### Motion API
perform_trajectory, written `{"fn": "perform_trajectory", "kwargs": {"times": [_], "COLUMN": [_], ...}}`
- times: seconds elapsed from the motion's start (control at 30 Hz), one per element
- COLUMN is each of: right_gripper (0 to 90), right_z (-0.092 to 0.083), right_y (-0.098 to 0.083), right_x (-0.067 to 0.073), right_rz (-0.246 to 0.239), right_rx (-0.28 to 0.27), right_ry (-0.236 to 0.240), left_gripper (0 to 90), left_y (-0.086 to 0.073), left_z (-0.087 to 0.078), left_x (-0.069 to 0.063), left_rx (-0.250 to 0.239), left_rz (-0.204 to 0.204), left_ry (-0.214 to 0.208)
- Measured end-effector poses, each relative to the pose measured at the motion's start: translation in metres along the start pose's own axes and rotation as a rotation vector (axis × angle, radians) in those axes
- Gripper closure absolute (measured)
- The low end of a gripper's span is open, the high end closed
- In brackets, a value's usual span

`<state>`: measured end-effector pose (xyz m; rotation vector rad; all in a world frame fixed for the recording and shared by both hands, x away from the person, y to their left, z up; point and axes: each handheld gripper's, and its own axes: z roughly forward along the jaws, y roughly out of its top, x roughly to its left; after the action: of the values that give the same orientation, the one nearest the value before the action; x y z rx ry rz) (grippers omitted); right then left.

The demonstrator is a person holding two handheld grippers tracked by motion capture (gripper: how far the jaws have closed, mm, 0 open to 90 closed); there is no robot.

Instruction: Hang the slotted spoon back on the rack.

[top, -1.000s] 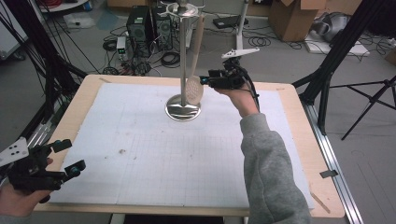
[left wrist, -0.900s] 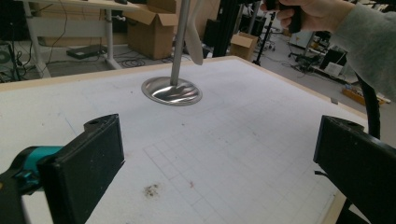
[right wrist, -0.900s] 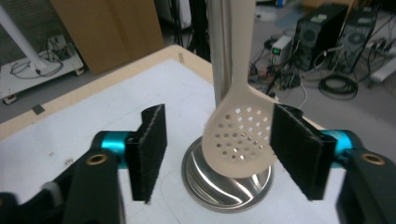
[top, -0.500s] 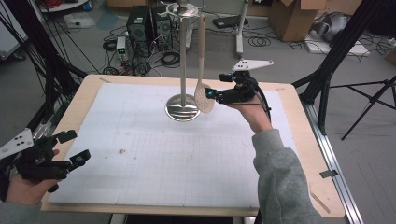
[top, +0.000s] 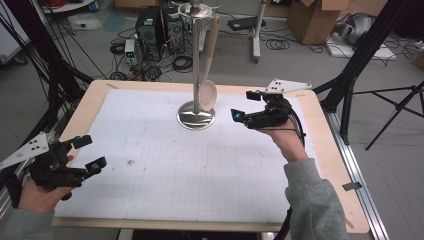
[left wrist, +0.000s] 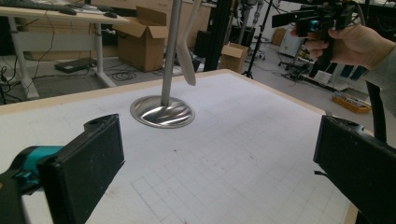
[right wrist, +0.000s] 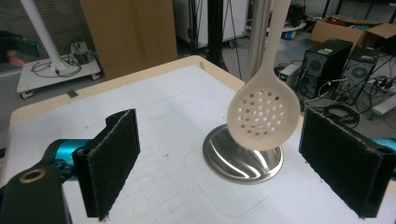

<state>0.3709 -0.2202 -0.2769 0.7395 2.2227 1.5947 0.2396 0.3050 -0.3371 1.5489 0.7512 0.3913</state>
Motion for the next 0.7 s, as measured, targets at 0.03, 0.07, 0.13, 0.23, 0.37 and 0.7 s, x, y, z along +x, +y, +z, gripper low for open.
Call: {"fn": "perform_trajectory", "kwargs": {"times": [0.03, 0.07, 0.13, 0.23, 0.37, 0.7], "right_gripper": [11.3, 11.3, 11.3, 11.2, 11.0, 11.0], "right_z": [-0.002, -0.005, -0.009, -0.017, -0.028, -0.049], "right_y": [-0.002, -0.005, -0.01, -0.018, -0.028, -0.058], "right_x": [0.0, 0.0, 0.001, 0.0, -0.003, -0.003], "right_rz": [0.006, 0.008, 0.013, 0.031, 0.057, 0.079], "right_rx": [0.001, -0.001, -0.002, -0.014, -0.027, -0.02], "right_ry": [0.009, 0.014, 0.011, 0.007, 0.0, -0.045], "left_gripper": [2.0, 2.0, 2.0, 2.0, 2.0, 2.0], "left_y": [0.0, 0.0, 0.0, 0.0, 0.0, 0.001], "left_z": [0.0, 0.001, 0.002, 0.006, 0.01, 0.012], "left_x": [0.0, 0.001, 0.002, 0.002, 0.003, 0.008], "left_rx": [0.0, -0.002, -0.002, 0.001, 0.002, -0.012], "left_rz": [0.001, -0.002, -0.002, -0.003, -0.002, -0.007], "left_ry": [-0.001, -0.001, 0.0, -0.001, -0.004, -0.006]}}
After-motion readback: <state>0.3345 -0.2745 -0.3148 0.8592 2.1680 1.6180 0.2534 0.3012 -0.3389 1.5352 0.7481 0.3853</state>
